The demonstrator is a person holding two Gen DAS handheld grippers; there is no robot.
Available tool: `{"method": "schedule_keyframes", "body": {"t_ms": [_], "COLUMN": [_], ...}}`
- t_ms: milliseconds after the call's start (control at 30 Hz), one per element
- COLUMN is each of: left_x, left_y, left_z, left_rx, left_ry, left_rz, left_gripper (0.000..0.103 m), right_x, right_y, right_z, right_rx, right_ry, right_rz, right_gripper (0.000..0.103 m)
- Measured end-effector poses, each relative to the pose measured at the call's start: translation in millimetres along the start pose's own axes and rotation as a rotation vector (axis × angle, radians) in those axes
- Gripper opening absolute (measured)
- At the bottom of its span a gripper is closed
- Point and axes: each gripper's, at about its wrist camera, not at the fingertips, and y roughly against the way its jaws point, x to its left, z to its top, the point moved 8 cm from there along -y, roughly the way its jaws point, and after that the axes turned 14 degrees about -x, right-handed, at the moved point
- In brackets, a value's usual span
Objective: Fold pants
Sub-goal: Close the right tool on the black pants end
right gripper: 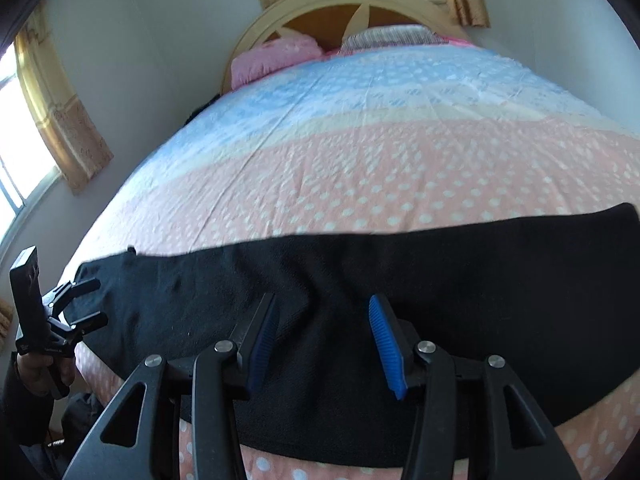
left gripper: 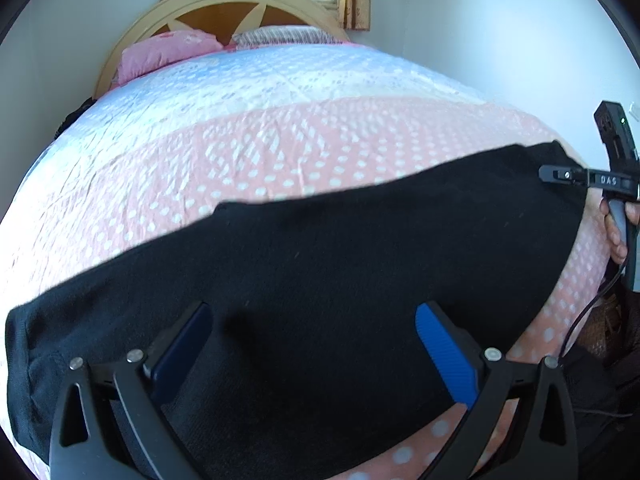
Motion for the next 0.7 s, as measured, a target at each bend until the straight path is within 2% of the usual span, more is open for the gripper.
{"method": "schedule_keyframes", "body": {"t_ms": [100, 200, 333, 467, 700], "left_x": [-13, -25, -26, -28, -28], "left_y": [1, -10, -25, -30, -26], "left_z": [14, 17, 11, 5, 2], "left_rx": [-0.033, -0.021, 0.008, 0.024, 0.027], "left_ry": [-0.032, -0.070, -0.055, -0.040, -0.038], "left_rz": [-0.026, -0.033, -0.026, -0.026, -0.003], "left_gripper": [0.103, 0.103, 0.103, 0.103, 0.103], "right_x": [-43, -110, -186, -222, -241], "right_y": [30, 72, 121, 132, 116], "right_z": [21, 36, 28, 8, -18], "right_rx": [-0.090, -0.179, -0.232, -0.212, -0.163], "right_ry": [-0.083, -0.225, -0.394, -0.493, -0.554], "right_rz": [-0.076, -0.202, -0.331, -0.346, -0.339], "right_gripper": [0.049, 0.049, 0.049, 0.049, 0.049]}}
